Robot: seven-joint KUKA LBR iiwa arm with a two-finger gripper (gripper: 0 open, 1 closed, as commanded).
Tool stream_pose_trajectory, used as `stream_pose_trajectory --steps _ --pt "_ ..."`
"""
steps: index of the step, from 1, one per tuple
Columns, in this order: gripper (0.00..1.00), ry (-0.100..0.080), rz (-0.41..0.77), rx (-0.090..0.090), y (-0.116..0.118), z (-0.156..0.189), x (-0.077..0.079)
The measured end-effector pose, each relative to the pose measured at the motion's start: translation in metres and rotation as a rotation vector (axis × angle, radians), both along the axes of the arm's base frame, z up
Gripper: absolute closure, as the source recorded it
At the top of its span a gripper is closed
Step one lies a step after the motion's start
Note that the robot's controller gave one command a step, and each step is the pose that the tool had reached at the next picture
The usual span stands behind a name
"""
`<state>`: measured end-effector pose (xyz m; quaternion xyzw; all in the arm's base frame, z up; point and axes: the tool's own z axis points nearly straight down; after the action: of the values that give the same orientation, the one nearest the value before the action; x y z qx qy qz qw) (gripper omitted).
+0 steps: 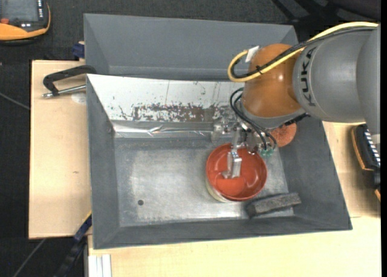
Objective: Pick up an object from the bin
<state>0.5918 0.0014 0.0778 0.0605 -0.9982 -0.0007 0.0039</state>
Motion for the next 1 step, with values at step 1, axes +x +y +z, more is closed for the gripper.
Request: stream_pose_trajectory --steps 1 --pt "1.0 -0.004 0.0 0.001 0.001 0.0053 0.0015"
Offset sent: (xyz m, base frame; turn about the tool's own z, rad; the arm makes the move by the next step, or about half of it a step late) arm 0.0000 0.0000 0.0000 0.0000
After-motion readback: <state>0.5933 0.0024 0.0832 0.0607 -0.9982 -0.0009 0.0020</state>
